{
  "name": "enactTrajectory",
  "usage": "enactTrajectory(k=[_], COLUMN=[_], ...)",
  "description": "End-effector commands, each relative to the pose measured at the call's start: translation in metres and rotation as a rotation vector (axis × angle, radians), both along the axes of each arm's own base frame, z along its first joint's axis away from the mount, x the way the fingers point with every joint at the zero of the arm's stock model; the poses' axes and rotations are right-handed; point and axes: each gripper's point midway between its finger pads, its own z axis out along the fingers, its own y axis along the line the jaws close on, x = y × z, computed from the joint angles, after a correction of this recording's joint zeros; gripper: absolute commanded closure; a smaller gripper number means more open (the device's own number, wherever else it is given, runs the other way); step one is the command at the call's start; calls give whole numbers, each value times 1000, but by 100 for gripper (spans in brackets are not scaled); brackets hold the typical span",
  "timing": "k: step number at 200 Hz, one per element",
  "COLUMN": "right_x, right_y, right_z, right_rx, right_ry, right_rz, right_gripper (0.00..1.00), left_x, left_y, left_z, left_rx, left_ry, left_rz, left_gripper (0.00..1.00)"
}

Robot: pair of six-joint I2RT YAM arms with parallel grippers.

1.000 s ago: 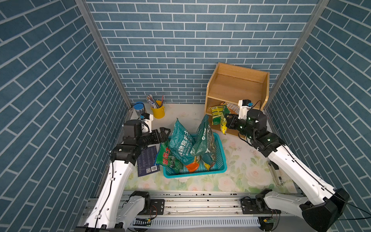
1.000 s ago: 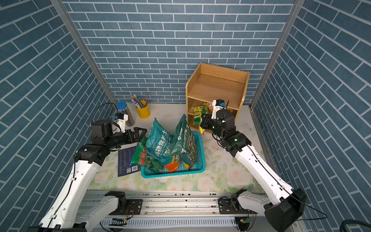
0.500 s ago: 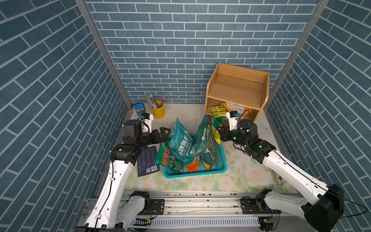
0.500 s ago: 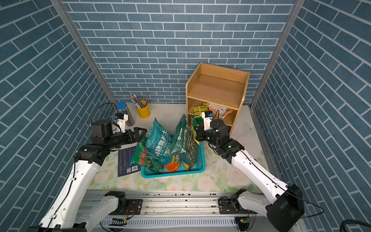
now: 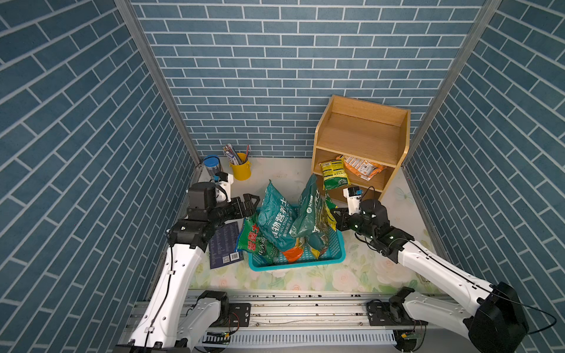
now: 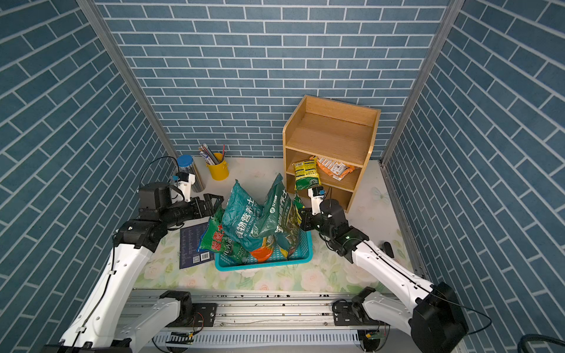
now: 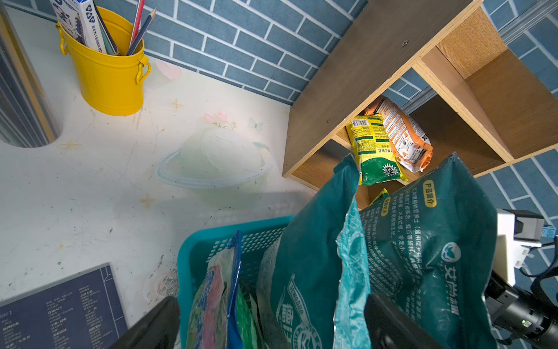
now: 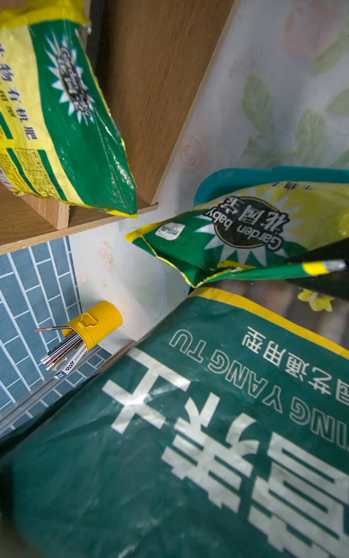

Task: Take down the fertilizer bag from the shelf
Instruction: Place the fertilizer bag in the storage box.

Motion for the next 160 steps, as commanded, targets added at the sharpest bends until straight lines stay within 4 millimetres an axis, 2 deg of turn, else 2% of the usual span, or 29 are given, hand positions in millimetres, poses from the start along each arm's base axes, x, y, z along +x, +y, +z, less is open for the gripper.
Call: enactTrajectory(k=[1,9,23,39,61,74,78,82,94,103,132,145,160], right_x=[-9,-10,-12,-14,-13,-13,-12,-12,-10,-7,10,15,15], right_y=[9,13,18,12,-13,-31,-36,-41,-48,-52,-58,-51,-32], right_z=[-10,-5,7,15,29,36,36,36,31,26,-6,-21,-35], right_rx=[-35,-35,-39,-50,-84,-92,-94,-94,-95,-96,-84,-86,-68], right_ry=[15,8,-13,-29,-79,-106,-108,-107,-93,-72,47,89,137], right_rz=[43,56,63,50,-49,-123,-150,-170,-203,-211,-198,-166,-81], right_gripper=[100,99,80,68,55,52,53,57,89,100,100,100,100], left_x=[1,1,0,1,1,1,1,1,1,1,1,1,1], left_y=[0,0,0,0,0,0,0,0,0,0,0,0,0], left_z=[-4,-4,-4,-4,-4,-4,-4,-5,-4,-4,-4,-5,-4], left_rx=[8,8,8,9,8,8,8,9,7,7,7,7,8], left_ry=[2,3,3,2,3,3,3,4,3,3,4,4,3], left_rz=[-4,-4,-4,-3,-3,-4,-4,-3,-4,-4,-3,-4,-4], left_gripper=[0,0,0,0,0,0,0,0,0,0,0,0,0])
